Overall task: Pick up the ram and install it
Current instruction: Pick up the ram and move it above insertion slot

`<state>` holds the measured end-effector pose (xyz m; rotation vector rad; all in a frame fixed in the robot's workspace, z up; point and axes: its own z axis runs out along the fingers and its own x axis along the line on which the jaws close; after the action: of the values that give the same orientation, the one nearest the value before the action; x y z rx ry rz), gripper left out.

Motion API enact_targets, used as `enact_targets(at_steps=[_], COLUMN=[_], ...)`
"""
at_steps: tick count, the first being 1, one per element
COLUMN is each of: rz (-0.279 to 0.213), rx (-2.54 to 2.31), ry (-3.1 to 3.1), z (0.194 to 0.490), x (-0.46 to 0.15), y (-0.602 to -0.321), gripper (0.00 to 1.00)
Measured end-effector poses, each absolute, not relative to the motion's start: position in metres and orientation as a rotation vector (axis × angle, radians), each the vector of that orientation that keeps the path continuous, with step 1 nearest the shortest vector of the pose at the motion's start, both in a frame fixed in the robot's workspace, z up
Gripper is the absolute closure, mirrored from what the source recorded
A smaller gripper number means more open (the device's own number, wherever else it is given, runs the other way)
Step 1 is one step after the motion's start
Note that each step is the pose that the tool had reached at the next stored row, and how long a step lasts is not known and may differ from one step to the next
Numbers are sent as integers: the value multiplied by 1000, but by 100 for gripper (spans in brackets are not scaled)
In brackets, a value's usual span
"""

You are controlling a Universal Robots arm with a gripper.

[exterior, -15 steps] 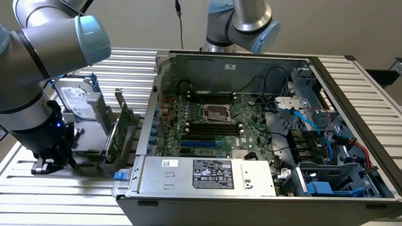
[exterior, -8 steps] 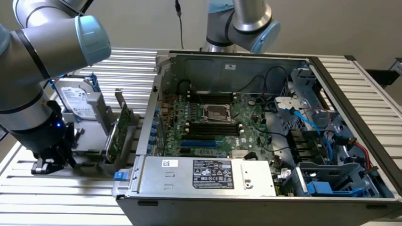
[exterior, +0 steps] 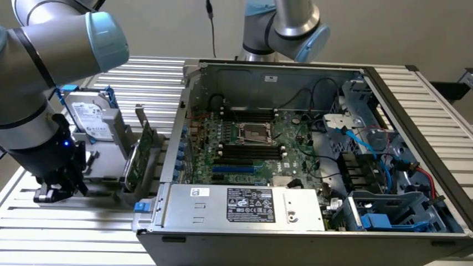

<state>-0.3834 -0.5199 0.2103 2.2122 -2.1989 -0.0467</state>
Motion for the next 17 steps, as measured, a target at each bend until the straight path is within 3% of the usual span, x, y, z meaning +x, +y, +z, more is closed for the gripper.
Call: enact_targets(at_steps=[17], rz=[-50], rx=[2211], ry=[-2198], z=[288], x=[-368], y=[-519], gripper=[86])
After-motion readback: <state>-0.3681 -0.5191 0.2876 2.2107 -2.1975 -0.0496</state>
